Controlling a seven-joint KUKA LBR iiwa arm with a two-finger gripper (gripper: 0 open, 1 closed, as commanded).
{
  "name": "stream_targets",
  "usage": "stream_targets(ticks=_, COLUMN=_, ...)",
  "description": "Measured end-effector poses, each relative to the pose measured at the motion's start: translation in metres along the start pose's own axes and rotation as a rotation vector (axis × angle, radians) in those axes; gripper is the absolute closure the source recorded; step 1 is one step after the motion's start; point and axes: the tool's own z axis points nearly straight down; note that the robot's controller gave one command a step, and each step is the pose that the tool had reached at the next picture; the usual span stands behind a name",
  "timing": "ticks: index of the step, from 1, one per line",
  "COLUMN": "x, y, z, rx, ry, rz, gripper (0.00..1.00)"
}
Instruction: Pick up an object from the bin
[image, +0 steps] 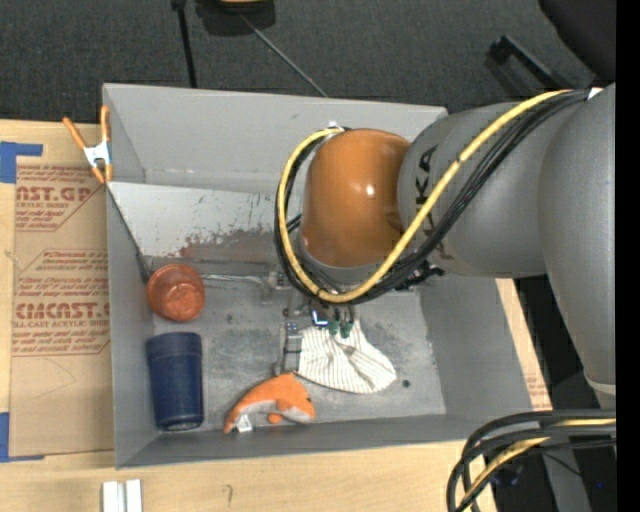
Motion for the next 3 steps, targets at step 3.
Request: stream_targets(ticks=3, x=0.045, y=0.005, z=0.045, rx=0.002, ry=-0.004, rz=-0.28, gripper=0.0)
